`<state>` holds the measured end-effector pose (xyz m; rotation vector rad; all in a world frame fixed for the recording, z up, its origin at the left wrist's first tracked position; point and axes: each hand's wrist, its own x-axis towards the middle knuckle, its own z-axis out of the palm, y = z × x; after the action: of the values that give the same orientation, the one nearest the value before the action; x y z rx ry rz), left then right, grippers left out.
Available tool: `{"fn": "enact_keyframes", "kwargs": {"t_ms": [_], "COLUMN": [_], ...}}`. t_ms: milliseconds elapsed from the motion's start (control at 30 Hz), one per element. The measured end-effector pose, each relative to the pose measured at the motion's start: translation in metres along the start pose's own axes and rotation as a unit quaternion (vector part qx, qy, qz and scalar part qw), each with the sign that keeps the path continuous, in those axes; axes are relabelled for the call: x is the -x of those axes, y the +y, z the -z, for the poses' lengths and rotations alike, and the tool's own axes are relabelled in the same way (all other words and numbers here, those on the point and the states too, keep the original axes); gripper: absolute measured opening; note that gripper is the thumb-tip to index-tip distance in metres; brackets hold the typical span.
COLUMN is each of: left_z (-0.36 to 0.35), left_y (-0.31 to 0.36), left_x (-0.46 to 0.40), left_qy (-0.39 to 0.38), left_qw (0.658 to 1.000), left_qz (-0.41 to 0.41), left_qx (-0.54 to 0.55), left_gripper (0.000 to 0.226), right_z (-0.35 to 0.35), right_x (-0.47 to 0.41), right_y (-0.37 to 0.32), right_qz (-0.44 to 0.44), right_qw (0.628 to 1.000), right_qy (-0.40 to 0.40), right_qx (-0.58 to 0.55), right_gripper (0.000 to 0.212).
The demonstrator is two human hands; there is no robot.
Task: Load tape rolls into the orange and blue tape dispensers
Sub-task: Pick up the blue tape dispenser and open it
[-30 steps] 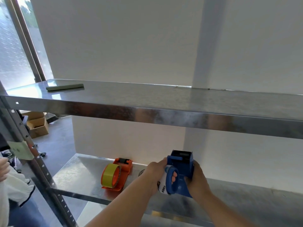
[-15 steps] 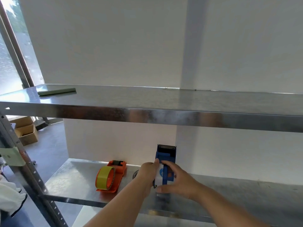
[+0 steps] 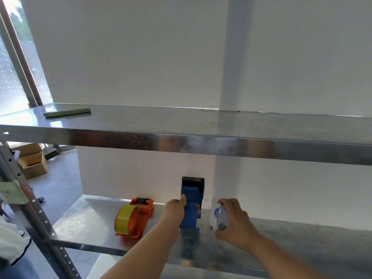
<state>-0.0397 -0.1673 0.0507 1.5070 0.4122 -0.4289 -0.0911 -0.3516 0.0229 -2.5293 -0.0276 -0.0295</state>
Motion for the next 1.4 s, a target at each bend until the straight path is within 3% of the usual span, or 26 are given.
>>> {"fn": "enact_keyframes", "kwargs": {"t_ms": [167,333,467,633,733,800,900,933,1033,1100,1233,1300,1400], "left_z": [-0.002,-0.006,-0.008,-0.007,-0.007,-0.007,-0.007,-0.007,-0.004,-0.002,-0.009,-0.009,-0.006], "left_y": [-0.003,0.0,0.003,0.011,0.01,0.006,-0.007,-0.012,-0.026,-0.035,-0.048,-0.059,-0.068], "left_x": [0.0,-0.001,-0.001,0.004,0.003,0.001,-0.005,-0.008,-0.012,-0.023,-0.04,-0.047,-0.042], "left_qy": [-0.035,-0.03,-0.021,-0.025,-0.025,0.003,0.007,0.011,0.013,0.023,0.004,-0.005,0.003], "left_qw": [0.997,0.995,0.995,0.992,0.987,0.986,0.984,0.983,0.98,0.977,0.983,0.979,0.954], "left_qz": [0.013,0.025,0.037,0.072,0.081,0.082,0.087,0.092,0.126,0.153,0.184,0.17,0.074], "left_qx": [0.073,0.09,0.09,0.101,0.135,0.144,0.157,0.159,0.153,0.148,0.012,-0.116,-0.292], "left_gripper": [0.035,0.035,0.035,0.035,0.031,0.028,0.025,0.023,0.019,0.031,0.065,0.056,0.027], "right_z": [-0.006,-0.012,-0.021,-0.019,-0.017,-0.016,-0.014,-0.015,-0.025,-0.031,-0.039,-0.041,-0.044], "right_x": [-0.003,-0.01,-0.016,-0.022,-0.028,-0.032,-0.031,-0.029,-0.025,-0.024,-0.024,-0.026,-0.03], "right_y": [0.034,0.051,0.059,0.063,0.054,0.04,0.016,0.013,0.02,0.027,0.031,0.031,0.03], "right_qz": [-0.125,-0.157,-0.147,-0.176,-0.177,-0.141,-0.118,-0.113,-0.122,-0.135,-0.157,-0.166,-0.16], "right_qw": [0.983,0.965,0.959,0.955,0.968,0.986,0.979,0.978,0.991,0.991,0.987,0.984,0.982], "right_qy": [0.007,-0.004,-0.019,-0.053,0.019,0.057,-0.02,-0.031,-0.005,-0.002,-0.014,-0.017,-0.026], "right_qx": [0.134,0.212,0.242,0.232,0.176,0.06,-0.163,-0.172,-0.047,-0.002,0.031,0.064,0.1], "right_gripper": [0.103,0.072,0.065,0.069,0.068,0.063,0.047,0.039,0.021,0.023,0.035,0.034,0.032]}}
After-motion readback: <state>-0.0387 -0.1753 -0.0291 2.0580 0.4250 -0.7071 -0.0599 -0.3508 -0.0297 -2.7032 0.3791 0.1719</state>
